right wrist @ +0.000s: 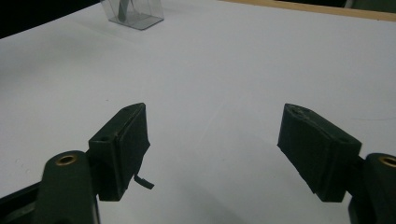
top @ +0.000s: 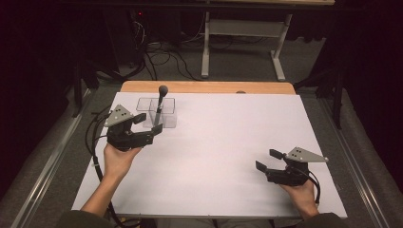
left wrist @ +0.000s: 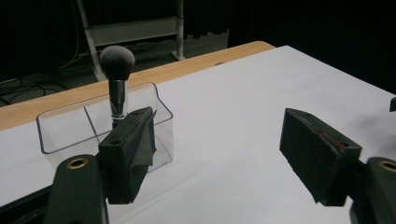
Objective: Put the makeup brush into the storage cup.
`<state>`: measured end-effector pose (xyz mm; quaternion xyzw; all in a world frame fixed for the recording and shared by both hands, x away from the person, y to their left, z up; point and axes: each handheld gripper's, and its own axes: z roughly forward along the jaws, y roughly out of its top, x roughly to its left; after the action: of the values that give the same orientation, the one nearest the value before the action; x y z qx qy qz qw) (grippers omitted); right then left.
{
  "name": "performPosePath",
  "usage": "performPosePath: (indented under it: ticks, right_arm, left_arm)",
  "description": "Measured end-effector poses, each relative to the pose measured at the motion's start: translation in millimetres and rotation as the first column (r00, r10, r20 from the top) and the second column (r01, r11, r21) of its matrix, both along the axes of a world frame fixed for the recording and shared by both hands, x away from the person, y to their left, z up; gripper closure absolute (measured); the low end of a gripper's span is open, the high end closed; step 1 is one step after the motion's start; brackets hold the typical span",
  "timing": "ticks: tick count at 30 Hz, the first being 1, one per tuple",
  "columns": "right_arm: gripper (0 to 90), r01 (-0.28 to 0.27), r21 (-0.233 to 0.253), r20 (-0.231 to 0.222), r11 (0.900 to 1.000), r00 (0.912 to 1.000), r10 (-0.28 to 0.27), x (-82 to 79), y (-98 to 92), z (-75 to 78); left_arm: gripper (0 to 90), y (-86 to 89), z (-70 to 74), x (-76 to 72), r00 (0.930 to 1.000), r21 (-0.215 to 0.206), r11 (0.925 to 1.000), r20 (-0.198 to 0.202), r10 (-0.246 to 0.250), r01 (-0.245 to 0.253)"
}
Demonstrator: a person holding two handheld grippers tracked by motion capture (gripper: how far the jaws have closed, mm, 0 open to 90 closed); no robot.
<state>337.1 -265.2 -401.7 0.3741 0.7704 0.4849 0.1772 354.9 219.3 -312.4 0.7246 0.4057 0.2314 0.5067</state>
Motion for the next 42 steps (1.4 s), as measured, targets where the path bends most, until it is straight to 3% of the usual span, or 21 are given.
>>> performPosePath:
  ticks: [18,27,35,42]
  right_arm:
    - [26.0,0.002,0.001,-0.001,1.000,1.0000,-0.002,0.2,-0.2,0.0]
    - [26.0,0.004,0.002,-0.004,1.000,1.0000,-0.004,0.2,0.1,-0.2]
    - [26.0,0.004,0.000,-0.005,1.000,1.0000,-0.004,0.0,0.4,-0.2]
    - [26.0,0.002,-0.003,-0.002,1.000,1.0000,-0.002,0.4,0.5,-0.4]
  left_arm:
    - [26.5,3.9,-3.5,-10.8,1.0000,0.018,0.9998,0.003,-0.002,0.002]
    - [26.5,5.8,-5.1,-14.7,1.0000,0.007,1.0000,-0.002,-0.006,0.006]
    - [26.5,5.7,-12.5,-16.3,0.9998,0.023,0.9997,-0.018,-0.010,0.010]
    - [26.5,4.8,-20.0,-19.6,0.9992,0.010,0.9997,-0.033,-0.023,0.024]
